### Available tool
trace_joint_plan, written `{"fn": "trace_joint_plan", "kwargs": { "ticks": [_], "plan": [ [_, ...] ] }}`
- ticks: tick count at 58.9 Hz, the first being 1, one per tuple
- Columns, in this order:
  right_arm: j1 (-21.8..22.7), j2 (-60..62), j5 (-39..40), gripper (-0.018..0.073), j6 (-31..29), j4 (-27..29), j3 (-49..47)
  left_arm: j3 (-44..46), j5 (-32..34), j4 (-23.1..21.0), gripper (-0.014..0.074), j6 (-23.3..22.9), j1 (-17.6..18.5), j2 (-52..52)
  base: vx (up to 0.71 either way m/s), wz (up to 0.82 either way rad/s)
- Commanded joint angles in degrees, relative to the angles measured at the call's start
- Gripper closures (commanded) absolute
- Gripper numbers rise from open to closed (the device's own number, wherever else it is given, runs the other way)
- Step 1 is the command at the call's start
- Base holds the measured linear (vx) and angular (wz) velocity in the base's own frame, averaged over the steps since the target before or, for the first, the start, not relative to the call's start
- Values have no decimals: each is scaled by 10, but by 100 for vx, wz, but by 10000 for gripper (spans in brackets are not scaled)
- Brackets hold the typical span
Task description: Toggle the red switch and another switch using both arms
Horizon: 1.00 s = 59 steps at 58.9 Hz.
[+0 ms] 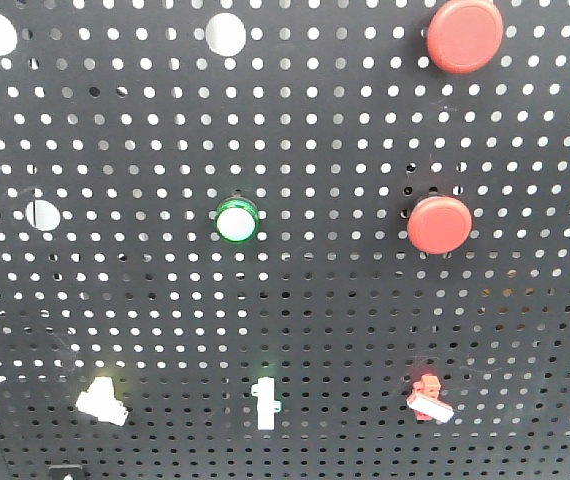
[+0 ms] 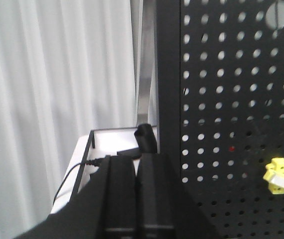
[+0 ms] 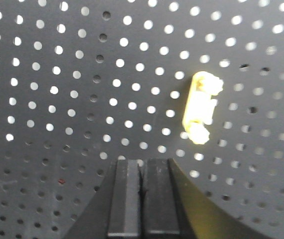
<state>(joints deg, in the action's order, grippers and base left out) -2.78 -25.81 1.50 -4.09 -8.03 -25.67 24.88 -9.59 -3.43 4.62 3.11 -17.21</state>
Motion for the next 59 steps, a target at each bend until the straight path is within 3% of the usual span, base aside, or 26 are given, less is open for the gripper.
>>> {"fn": "trace_joint_plan", "kwargs": {
  "ticks": [1, 13, 40, 48, 59],
  "plan": [
    [3, -9, 53, 566, 13, 23, -18, 16, 65, -24, 594, -1, 9, -29, 0, 0],
    [3, -11, 34, 566, 26, 39, -18, 17, 83, -73, 594, 14, 64, -96, 0, 0],
    [3, -11, 30, 566, 26, 54, -18, 104, 144, -60, 594, 14, 224, -283, 0, 0],
    [3, -11, 30, 566, 26, 55, -18, 130, 148, -49, 594, 14, 246, -333, 0, 0],
    [3, -11, 30, 566, 26, 55, -18, 142, 152, -53, 594, 10, 251, -366, 0, 0]
  ]
}}
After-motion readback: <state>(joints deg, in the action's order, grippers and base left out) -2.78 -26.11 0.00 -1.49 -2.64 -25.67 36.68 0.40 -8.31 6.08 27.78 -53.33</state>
